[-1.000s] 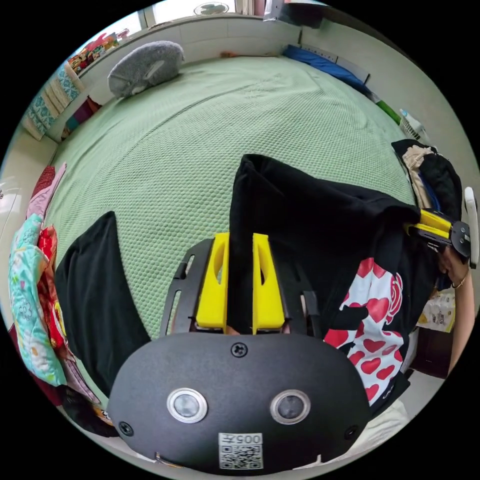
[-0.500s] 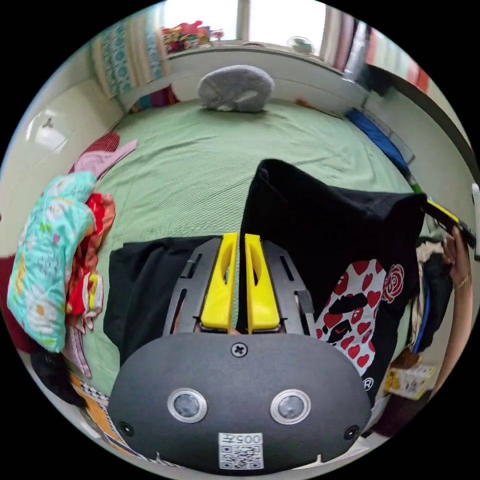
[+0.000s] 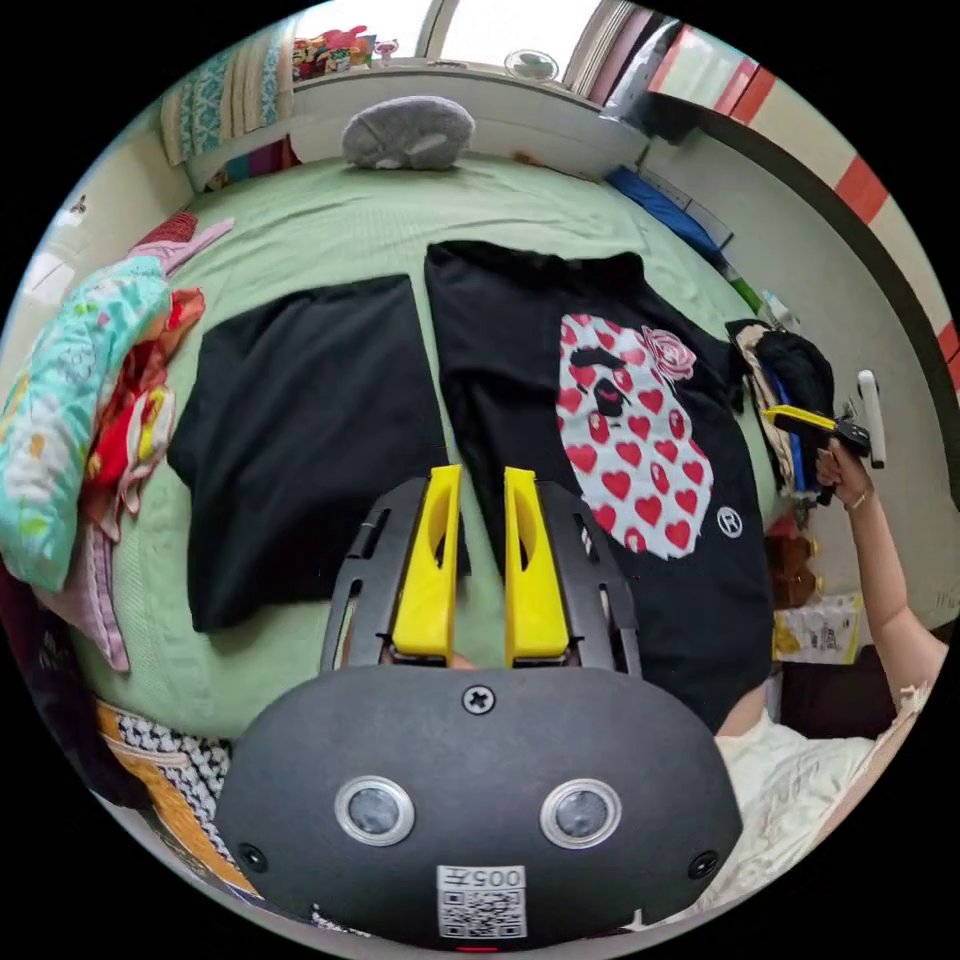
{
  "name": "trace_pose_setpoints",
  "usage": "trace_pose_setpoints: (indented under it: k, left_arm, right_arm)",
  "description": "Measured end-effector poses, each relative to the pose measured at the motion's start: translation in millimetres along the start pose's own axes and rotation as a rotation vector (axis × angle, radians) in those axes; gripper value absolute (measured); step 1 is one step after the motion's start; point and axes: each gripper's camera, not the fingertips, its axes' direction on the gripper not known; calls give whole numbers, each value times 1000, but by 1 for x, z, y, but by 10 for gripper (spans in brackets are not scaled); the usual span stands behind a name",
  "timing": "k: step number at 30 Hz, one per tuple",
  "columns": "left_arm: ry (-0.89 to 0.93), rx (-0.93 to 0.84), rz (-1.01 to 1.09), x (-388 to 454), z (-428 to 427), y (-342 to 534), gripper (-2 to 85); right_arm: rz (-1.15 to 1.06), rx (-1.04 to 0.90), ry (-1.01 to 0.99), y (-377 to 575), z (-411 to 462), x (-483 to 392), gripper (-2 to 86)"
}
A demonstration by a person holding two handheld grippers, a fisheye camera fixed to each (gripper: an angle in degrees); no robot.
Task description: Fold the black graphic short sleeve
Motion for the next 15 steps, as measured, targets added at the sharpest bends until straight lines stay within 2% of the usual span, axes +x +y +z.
trace_pose_setpoints:
  k: [5,9,11,15]
  left_arm:
    - [57,-54,-24,5,27,57,75]
    - [44,-54,-24,11,43,63,74]
    - [39,-52,-16,17,57,60,73]
    - [22,-100,5,27,86,56,71]
  right_arm:
    - [163,-4,-39,-15,19,23,105]
    - [307,-16,-72,-50,43,35,94]
    - [357,-89,-100,-68,70,36,82]
    - [273,-85,7,-78,79,19,47]
